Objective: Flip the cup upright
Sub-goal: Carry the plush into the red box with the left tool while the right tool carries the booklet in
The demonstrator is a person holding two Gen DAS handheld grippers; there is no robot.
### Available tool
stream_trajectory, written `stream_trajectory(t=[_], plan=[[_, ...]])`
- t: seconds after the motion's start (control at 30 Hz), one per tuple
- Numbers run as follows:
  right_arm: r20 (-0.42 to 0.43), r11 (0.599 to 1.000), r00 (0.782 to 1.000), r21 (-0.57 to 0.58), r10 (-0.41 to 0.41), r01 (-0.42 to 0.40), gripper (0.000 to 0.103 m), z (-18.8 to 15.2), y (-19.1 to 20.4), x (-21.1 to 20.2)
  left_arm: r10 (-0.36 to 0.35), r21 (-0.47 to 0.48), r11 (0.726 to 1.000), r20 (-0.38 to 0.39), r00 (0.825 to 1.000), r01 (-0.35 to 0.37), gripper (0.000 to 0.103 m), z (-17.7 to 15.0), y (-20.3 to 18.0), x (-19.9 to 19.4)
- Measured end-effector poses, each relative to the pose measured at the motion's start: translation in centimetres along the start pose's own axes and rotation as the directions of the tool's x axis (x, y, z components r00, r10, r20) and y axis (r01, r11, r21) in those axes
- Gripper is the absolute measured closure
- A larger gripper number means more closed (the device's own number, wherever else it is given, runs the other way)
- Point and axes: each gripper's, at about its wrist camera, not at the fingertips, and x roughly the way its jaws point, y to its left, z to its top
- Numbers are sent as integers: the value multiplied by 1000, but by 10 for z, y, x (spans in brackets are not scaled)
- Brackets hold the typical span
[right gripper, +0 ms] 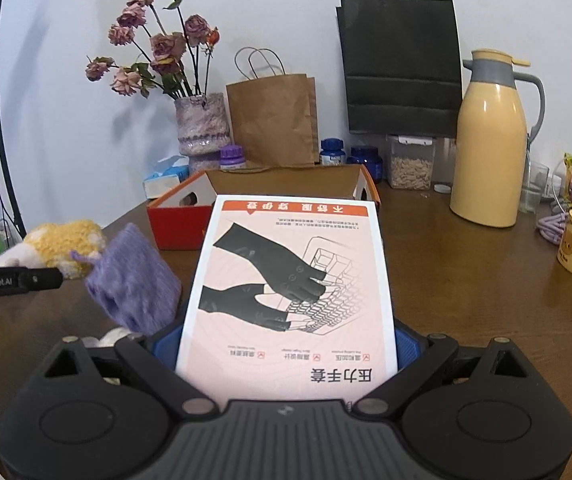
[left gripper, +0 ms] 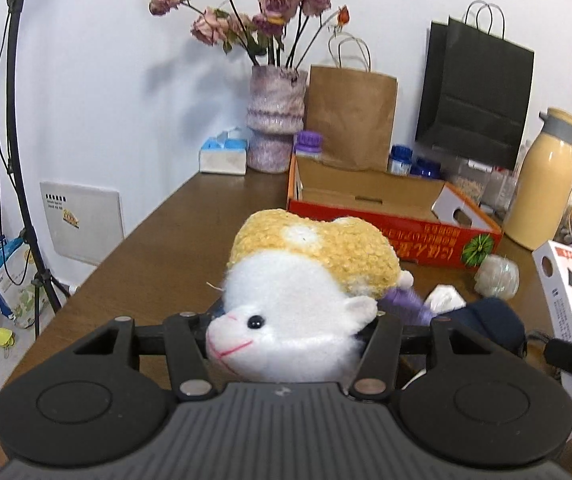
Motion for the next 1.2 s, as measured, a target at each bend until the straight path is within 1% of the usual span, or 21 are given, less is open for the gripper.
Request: stream_trajectory(t=[0.33, 0.57, 0.87, 1.2], plan=[[35, 1000, 999, -12, 23, -23, 6, 25, 9, 3, -26, 2, 1000, 72, 997, 25, 48, 34, -2, -12], [44, 999, 999, -13, 30, -30, 6, 47, 11, 19, -60, 12, 998, 89, 994, 59, 48, 58, -14, -2], [23, 999, 999, -16, 31, -31, 6, 81, 14, 56, -104, 0, 995, 57, 993, 104, 48, 83, -31, 38], [-8, 1000, 1000, -15, 16, -16, 6, 122, 7, 107, -112, -5, 994, 11, 994, 112, 48, 122, -50, 95]])
